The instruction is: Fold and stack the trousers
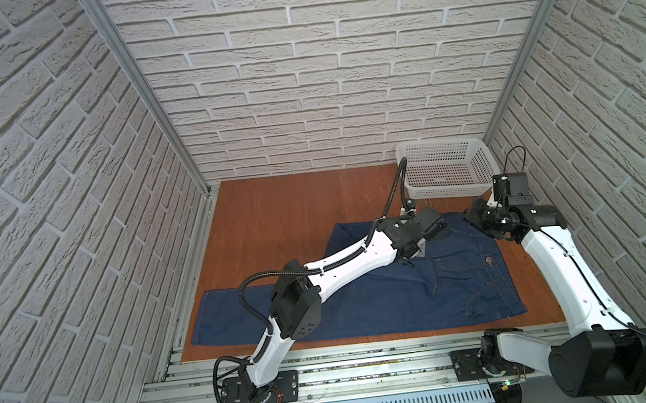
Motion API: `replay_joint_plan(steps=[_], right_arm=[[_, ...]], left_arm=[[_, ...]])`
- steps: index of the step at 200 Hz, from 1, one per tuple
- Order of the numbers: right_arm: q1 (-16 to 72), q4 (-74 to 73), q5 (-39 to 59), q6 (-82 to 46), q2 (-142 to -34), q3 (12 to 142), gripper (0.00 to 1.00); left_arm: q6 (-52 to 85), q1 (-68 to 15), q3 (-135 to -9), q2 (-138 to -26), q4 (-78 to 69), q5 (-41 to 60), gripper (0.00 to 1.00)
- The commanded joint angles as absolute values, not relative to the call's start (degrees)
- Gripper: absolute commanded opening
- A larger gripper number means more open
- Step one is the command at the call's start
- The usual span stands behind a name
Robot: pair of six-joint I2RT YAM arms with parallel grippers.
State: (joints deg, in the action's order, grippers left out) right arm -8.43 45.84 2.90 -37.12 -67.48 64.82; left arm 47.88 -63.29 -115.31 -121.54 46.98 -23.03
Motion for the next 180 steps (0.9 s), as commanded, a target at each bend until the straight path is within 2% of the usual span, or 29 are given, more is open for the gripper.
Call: replay_joint_plan(steps=[1,63,95,134,180], right_arm=[[-8.4,44.9,8.2,-37.6,-69.0,62.6,0.49],[-8.3,44.5,9.5,-36.9,-68.4,57.2,0.49],[-8.3,45.0,9.0,-36.7,-67.5,56.7,0.49],[-8.3,45.6,8.5,-36.4,-66.9,56.9,0.49],[-8.3,45.3,8.5,-36.5,-66.8,56.3,0.49]], left_arm=[[43.5,-59.4,-112.9,-119.2,41.3,-19.7,0.6],[31.8,-55.1,-115.3,-128.8,37.5,2.5,0.59],[30.2,-54.8,-115.9,-133.9,33.9,12.5,0.67],[30.2,-55.1,-118.5,-139.1,36.1,19.6,0.68],[29.7,-55.8,-111.2,-134.6,33.7,25.1,0.58]])
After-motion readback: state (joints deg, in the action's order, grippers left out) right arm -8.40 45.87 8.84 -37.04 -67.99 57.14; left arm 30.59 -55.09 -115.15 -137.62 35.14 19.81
